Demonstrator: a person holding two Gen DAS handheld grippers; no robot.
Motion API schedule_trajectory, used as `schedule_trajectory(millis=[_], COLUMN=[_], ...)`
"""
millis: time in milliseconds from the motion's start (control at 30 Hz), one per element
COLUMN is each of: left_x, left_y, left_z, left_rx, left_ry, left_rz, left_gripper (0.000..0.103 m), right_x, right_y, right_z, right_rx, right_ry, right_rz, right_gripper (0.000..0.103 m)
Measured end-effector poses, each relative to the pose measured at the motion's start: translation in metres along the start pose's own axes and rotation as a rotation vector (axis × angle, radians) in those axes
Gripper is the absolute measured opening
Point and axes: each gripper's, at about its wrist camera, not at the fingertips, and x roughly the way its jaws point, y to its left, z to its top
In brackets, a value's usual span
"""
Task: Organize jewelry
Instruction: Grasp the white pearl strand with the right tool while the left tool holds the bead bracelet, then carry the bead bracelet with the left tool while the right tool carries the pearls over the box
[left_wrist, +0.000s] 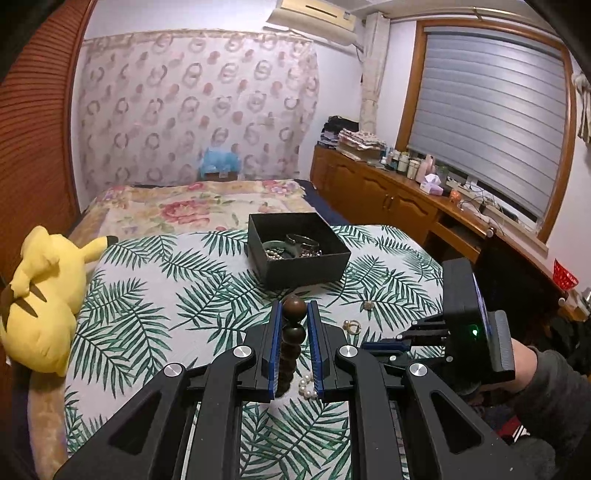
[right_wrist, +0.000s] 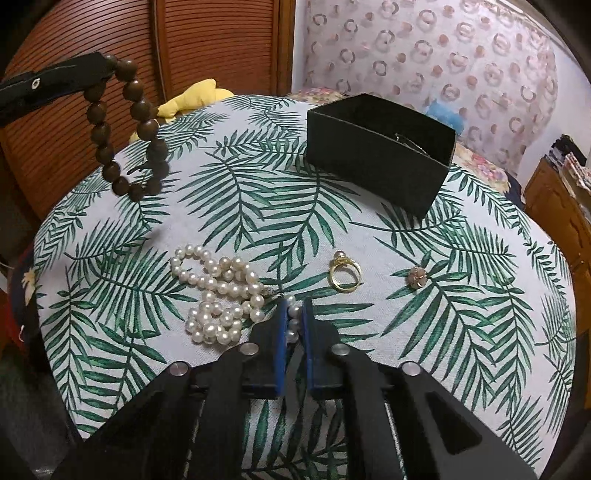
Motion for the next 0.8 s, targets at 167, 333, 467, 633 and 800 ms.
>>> schedule_trajectory(millis=[167,333,467,633,800], left_x=[0.008,0.009,0.013,0.017,0.022], left_y=[-0.006,-0.010,-0.011,-0.012,-0.014], left_z=[0.010,0.020,0.030,0.041,0.051], left_rx=[0.027,0.041,0.041,0.048,0.055], left_ry=[-0.004,-0.017,-0.028,-0.042,-0.050], left_rz=[0.003,0.008,0.015,0.022,0.030], left_gripper=[0.012,0.012,0.012,0.012,0.013], right_x=[-0.014,-0.046,-0.066,-0.089,-0.109], right_y=[-0.009,-0.018,-0.024,-0.032,-0.036], right_z=[0.008,0.027,0.041,0.063,0.082], right_rx=[0.017,0.020,0.020,0.012,-0.001], right_ry=[-0.043,-0.127,-0.178,-0.243,-0.293], right_rz=[-0.016,-0.046,-0.064,-0.094,-0.120], right_gripper=[0.008,0.008,0.008,0.008,0.008])
